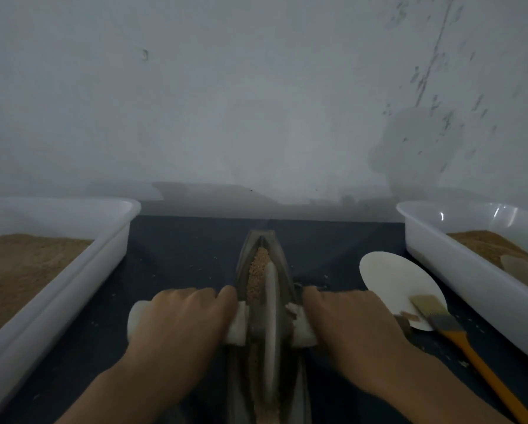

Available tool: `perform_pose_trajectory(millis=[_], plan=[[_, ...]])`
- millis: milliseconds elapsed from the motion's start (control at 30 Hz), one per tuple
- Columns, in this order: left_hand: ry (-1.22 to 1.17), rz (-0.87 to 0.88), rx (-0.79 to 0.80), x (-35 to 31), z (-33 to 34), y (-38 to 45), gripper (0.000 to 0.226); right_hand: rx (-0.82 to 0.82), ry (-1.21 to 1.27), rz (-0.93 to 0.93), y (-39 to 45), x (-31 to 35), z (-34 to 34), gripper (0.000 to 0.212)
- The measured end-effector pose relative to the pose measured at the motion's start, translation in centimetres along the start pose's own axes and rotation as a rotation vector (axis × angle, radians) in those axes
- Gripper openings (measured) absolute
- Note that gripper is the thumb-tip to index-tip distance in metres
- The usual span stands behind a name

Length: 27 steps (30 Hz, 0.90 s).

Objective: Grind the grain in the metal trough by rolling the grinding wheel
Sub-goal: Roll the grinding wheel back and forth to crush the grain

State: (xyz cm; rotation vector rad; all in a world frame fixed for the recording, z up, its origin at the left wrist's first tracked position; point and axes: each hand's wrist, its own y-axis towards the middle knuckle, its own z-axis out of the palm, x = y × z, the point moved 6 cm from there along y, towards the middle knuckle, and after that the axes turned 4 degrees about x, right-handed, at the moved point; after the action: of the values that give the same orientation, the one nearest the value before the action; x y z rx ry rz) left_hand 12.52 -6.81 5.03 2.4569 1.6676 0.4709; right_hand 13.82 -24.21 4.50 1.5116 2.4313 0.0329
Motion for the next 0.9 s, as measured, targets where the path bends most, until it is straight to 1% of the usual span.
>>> perform_pose_trajectory(millis=[33, 67, 100, 133, 200, 233, 267, 300, 367, 400, 500, 533, 600, 700, 767, 833, 900], plan=[[-0.003, 0.055, -0.002, -0.5, -0.5, -0.4, 0.051, -0.006, -0.027, -0.014, -0.7, 0.2, -0.1, 0.038], [-0.02, 0.099, -0.031, -0.8, -1.2, -0.9, 0.055, -0.046, -0.04, -0.015, -1.3, 0.3, -0.6, 0.046], [-0.032, 0.155, -0.08, -1.2, -1.8, -1.3, 0.056, -0.084, -0.046, -0.017, -1.6, 0.5, -1.1, 0.05], [-0.017, 0.169, -0.113, -1.3, -2.1, -1.4, 0.056, -0.066, -0.035, -0.006, -1.5, 0.4, -0.8, 0.051], [0.002, 0.144, -0.098, -1.2, -1.8, -1.1, 0.056, -0.029, -0.02, -0.001, -1.1, 0.2, -0.4, 0.049], [-0.008, 0.117, -0.052, -1.0, -1.4, -0.6, 0.055, -0.014, -0.01, 0.003, -0.7, 0.1, -0.4, 0.046], [0.002, 0.071, 0.006, -0.6, -0.5, -0.1, 0.054, 0.002, -0.011, -0.003, -0.1, -0.1, 0.1, 0.04], [0.024, 0.038, 0.021, -0.2, 0.1, 0.6, 0.051, -0.008, 0.001, -0.008, 0.5, -0.4, 0.3, 0.034], [0.062, -0.009, -0.041, 0.6, 0.8, 1.8, 0.043, -0.056, 0.029, -0.006, 2.0, -1.0, 0.6, 0.028], [0.077, -0.038, -0.028, 1.1, 1.4, 2.3, 0.04, -0.074, 0.001, -0.008, 2.8, -1.1, 0.8, 0.029], [0.072, -0.104, -0.035, 2.0, 2.2, 3.7, 0.035, -0.154, -0.073, -0.019, 4.4, -1.3, 0.2, 0.044], [0.066, -0.104, -0.035, 2.1, 2.5, 3.9, 0.036, -0.171, -0.084, -0.019, 4.6, -1.5, 0.0, 0.046], [0.043, -0.097, -0.027, 2.2, 2.4, 4.0, 0.036, -0.154, -0.086, -0.022, 4.7, -1.5, -0.1, 0.046], [0.016, -0.071, 0.014, 1.8, 1.8, 2.9, 0.044, -0.101, -0.074, -0.024, 3.4, -1.2, 0.4, 0.035], [0.005, -0.04, 0.06, 1.3, 1.6, 1.5, 0.05, -0.068, -0.033, -0.03, 1.9, -0.6, 0.2, 0.032], [-0.004, -0.039, 0.078, 0.8, 1.0, 0.3, 0.049, -0.046, -0.023, -0.032, 0.5, 0.1, 0.0, 0.032], [-0.006, 0.005, 0.056, 0.2, 0.3, -0.5, 0.051, -0.096, -0.019, -0.013, -0.5, 0.4, -0.6, 0.04]])
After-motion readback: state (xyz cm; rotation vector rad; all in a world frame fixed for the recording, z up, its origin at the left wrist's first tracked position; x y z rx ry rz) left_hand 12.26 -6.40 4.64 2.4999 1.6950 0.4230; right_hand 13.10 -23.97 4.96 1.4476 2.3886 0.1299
